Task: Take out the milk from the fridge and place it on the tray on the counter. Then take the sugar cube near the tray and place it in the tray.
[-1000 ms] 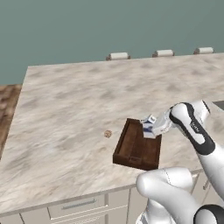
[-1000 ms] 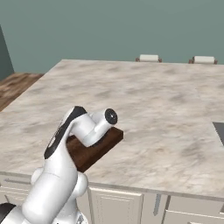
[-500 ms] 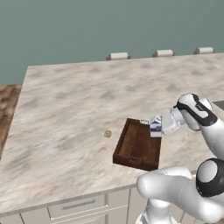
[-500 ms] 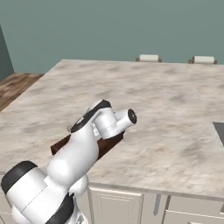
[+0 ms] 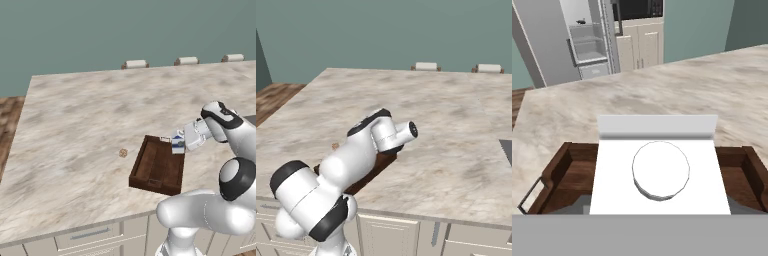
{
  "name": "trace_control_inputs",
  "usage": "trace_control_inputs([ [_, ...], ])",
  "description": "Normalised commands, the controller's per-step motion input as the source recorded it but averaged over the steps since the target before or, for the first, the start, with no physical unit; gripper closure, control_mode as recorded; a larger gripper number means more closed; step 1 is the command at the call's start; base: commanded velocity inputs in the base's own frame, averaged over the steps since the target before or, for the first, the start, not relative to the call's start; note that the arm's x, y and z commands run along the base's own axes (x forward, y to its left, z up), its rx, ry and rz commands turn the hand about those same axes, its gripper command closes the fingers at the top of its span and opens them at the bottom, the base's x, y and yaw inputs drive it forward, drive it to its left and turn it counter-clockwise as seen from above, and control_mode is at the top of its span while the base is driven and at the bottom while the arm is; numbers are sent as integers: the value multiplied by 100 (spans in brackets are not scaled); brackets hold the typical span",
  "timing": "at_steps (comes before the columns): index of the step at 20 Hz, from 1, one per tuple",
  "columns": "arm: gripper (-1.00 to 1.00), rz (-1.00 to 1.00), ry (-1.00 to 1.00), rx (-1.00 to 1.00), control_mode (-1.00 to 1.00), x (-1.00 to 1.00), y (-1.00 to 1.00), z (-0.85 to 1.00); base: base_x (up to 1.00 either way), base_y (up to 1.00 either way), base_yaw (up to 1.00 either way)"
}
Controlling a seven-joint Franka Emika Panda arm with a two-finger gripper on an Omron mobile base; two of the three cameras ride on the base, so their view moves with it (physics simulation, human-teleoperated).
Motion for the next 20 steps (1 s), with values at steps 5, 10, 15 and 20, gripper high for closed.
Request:
trace_control_inputs([
  [5, 100, 0, 0, 0, -100, 6, 1, -34, 0, 0, 0],
  [10, 100, 0, 0, 0, -100, 13, 4, -31, 0, 0, 0],
  [15, 100, 0, -2, 0, -100, 24, 0, -19, 0, 0, 0],
  [20, 100, 0, -1, 0, -100, 27, 0, -26, 0, 0, 0],
])
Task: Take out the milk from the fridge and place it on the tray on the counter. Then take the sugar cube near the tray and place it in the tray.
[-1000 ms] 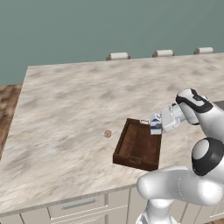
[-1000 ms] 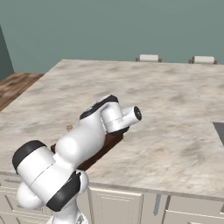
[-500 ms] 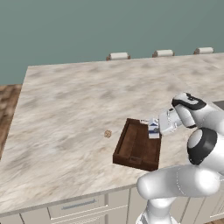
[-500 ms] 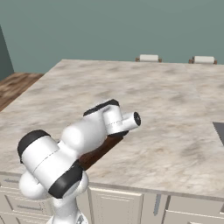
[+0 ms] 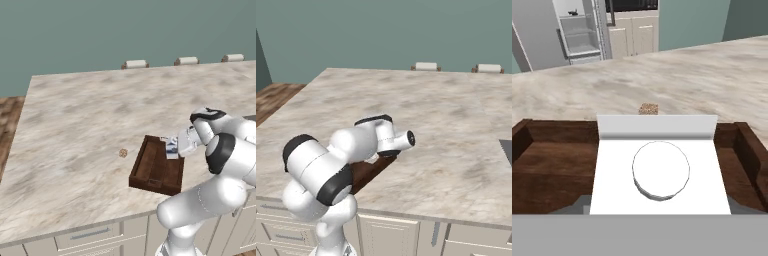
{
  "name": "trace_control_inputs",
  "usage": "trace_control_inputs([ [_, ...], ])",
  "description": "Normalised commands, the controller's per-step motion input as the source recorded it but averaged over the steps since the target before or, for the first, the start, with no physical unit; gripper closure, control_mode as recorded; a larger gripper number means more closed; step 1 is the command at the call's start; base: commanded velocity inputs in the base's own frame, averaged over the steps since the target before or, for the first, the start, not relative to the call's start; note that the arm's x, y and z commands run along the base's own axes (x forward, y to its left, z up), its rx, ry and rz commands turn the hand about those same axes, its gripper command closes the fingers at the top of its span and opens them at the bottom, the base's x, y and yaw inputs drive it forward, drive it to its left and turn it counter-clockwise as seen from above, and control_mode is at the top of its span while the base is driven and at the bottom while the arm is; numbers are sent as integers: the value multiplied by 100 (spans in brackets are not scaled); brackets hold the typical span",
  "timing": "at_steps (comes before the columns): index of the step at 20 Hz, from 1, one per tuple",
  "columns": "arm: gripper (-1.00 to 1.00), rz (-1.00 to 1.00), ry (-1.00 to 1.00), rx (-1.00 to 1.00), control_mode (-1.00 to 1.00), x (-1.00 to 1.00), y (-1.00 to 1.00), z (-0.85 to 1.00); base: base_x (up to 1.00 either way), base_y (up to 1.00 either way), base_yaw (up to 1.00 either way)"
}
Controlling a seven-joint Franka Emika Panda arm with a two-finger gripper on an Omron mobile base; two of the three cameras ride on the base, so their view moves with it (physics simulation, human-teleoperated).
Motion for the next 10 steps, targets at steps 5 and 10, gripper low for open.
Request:
trace_control_inputs([
  [5, 100, 0, 0, 0, -100, 28, 0, -37, 0, 0, 0],
  [10, 100, 0, 0, 0, -100, 25, -4, -30, 0, 0, 0],
])
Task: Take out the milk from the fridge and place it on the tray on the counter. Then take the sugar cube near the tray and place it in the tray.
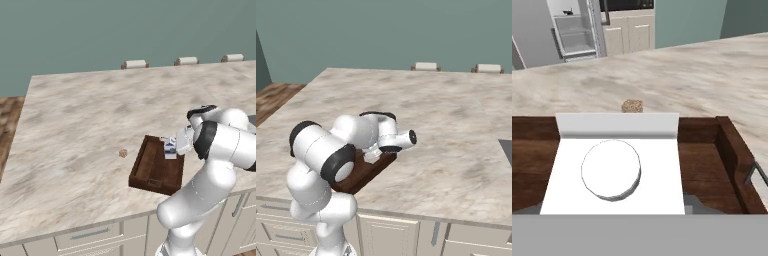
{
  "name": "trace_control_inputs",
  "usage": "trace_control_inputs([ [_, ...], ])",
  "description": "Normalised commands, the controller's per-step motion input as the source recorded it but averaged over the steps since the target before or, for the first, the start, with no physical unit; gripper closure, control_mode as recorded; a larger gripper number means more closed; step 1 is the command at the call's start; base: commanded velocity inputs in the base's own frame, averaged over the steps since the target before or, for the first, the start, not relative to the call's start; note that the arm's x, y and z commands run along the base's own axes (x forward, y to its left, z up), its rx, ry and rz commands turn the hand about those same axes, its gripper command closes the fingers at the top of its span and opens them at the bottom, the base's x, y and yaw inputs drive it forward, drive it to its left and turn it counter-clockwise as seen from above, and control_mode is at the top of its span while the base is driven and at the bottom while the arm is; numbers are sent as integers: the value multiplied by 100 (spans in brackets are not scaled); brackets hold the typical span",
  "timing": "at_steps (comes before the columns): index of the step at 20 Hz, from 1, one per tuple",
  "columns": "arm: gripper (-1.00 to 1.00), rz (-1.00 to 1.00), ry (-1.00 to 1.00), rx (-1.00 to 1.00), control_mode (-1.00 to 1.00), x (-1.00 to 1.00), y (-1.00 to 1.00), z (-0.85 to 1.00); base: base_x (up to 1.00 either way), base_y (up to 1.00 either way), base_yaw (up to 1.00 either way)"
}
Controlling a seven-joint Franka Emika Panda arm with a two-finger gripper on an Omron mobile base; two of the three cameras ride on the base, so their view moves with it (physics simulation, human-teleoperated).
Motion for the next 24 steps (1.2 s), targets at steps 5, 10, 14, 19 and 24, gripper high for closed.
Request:
trace_control_inputs([
  [5, 100, 0, 0, 0, -100, 10, -11, -29, 0, 0, 0],
  [10, -100, 0, 0, 0, -100, 0, 0, -28, 0, 0, 0],
  [14, -100, 2, 0, 0, -100, 0, -1, -7, 0, 0, 0],
  [19, -100, 8, 0, 0, -100, -5, 0, 7, 0, 0, 0],
  [24, -100, 10, -4, 0, -100, -23, 0, 32, 0, 0, 0],
])
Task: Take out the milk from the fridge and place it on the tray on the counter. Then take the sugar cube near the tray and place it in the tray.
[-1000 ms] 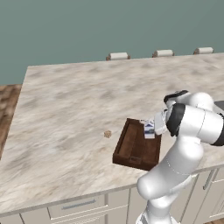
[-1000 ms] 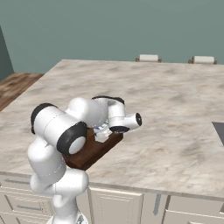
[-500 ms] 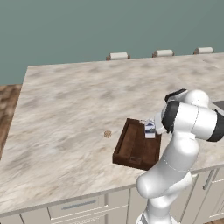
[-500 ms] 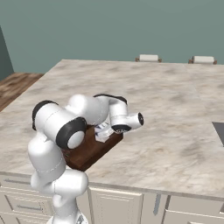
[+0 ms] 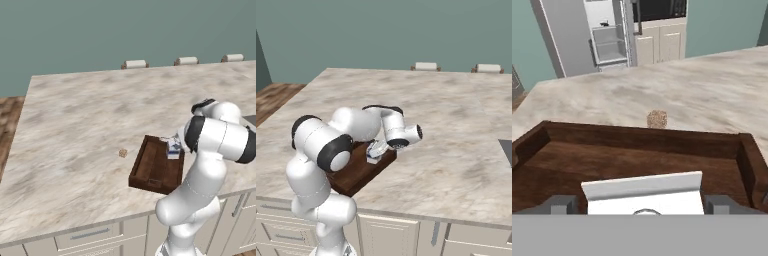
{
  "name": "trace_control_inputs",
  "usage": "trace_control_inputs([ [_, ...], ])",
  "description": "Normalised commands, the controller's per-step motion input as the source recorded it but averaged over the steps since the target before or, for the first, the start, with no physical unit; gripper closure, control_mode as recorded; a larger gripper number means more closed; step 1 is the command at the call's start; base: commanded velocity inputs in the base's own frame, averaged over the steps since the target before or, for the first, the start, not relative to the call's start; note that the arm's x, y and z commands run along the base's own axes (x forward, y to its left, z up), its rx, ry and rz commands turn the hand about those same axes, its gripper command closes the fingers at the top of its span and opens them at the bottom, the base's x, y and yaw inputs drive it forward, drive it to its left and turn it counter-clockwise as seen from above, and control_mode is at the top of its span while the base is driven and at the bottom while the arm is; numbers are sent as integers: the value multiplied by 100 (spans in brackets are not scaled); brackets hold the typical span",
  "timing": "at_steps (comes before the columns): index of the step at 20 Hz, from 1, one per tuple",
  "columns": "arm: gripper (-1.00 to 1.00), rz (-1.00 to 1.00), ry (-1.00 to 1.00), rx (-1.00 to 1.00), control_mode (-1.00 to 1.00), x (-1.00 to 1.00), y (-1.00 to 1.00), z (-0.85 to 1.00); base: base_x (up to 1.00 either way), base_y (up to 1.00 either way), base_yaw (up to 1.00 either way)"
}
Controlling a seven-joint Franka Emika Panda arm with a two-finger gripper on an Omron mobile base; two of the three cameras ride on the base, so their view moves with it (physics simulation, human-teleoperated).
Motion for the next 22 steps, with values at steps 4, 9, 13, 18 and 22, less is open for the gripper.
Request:
trace_control_inputs([
  [4, -100, 5, -5, 0, -100, -17, 0, 47, 0, 0, 0],
  [9, -100, 4, -12, 0, -100, -20, 1, 60, 0, 0, 0],
  [13, -100, 2, -16, -1, -100, -24, 23, 60, 0, 0, 0],
  [18, -100, 0, -10, -21, -100, -12, 83, 14, 0, 0, 0],
  [22, -100, -7, 0, -19, -100, 0, 99, 0, 0, 0, 0],
])
